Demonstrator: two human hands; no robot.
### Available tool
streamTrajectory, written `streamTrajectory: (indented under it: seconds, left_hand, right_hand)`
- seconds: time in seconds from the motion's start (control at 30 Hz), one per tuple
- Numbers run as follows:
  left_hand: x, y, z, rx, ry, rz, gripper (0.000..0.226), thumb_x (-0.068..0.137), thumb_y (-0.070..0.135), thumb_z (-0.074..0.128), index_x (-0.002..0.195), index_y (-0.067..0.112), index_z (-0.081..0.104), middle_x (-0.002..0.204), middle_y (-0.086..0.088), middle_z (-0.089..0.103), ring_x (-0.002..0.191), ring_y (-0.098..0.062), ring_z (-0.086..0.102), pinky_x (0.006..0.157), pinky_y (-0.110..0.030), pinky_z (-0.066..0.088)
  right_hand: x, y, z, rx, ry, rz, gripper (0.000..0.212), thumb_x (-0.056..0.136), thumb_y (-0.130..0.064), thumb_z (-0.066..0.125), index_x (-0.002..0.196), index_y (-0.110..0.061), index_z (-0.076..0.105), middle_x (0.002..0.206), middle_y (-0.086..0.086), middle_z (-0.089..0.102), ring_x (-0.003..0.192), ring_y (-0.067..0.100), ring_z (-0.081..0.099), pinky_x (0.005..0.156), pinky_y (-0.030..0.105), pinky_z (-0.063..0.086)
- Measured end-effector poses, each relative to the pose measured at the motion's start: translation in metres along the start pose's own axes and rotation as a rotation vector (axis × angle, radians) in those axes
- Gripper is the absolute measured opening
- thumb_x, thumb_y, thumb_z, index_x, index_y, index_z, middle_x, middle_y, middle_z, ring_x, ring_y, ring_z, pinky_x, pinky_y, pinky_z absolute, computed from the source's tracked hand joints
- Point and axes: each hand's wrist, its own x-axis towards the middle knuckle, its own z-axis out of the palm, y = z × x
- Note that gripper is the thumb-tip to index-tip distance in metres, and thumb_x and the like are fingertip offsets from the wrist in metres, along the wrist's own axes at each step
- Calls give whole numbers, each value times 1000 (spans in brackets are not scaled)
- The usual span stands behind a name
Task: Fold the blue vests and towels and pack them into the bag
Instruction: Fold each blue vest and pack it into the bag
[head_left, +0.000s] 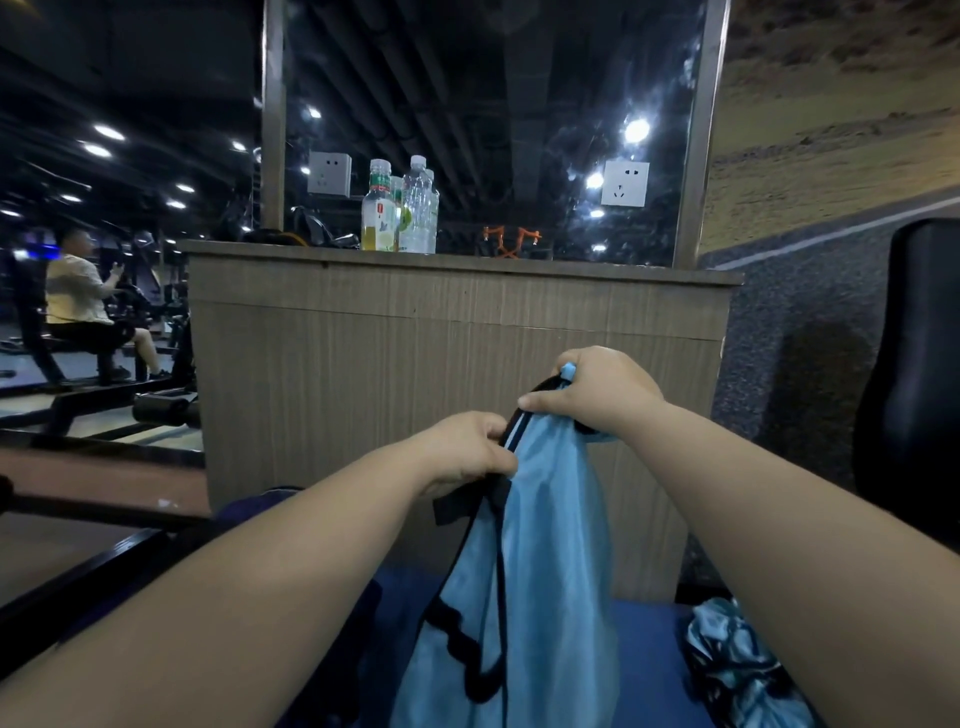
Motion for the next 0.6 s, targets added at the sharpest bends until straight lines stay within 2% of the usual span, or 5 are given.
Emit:
streamTrajectory:
  seconds: [0.17,0.33,0.47,0.53,0.6]
  left_hand:
    - [0,2,-6,65,4,-43,16,78,11,64,92,14,70,80,-6,70,71,-19,64,67,-34,53]
    - [4,3,-8,13,-8,-55,14,82,14,65,94,16,73,91,-8,75,77,-19,68,75,-34,57]
    - [6,1,-7,18,-3,-40,5,81,11,65,81,14,69,78,-6,69,72,-18,63,70,-31,51]
    - [7,2,-7,22,0,-18,13,83,8,63,74,17,65,74,-2,65,69,-15,61,67,-25,49]
    - [8,4,-6,13,-13,-9,21,84,6,63,70,22,63,73,-1,65,67,-12,61,63,-23,49]
  right_hand:
    - [-2,2,-1,-206,58,97,46,74,-62,70,69,-21,49,76,-7,53,69,10,52,53,28,37]
    - [-4,-2,8,-520,6,-90,33,78,-57,66,91,-26,63,91,-8,58,91,19,60,72,31,48]
    - [-6,-6,9,-150,-236,-169,45,79,-34,64,124,-38,61,120,-12,61,109,13,57,91,32,50]
    - [-8,-12,9,97,-388,-135,57,80,-28,66,135,-37,53,129,-10,56,113,10,53,92,25,44]
    - [-9,-18,12,126,-449,-110,63,81,-26,66,141,-33,47,131,-5,53,113,11,51,90,25,43]
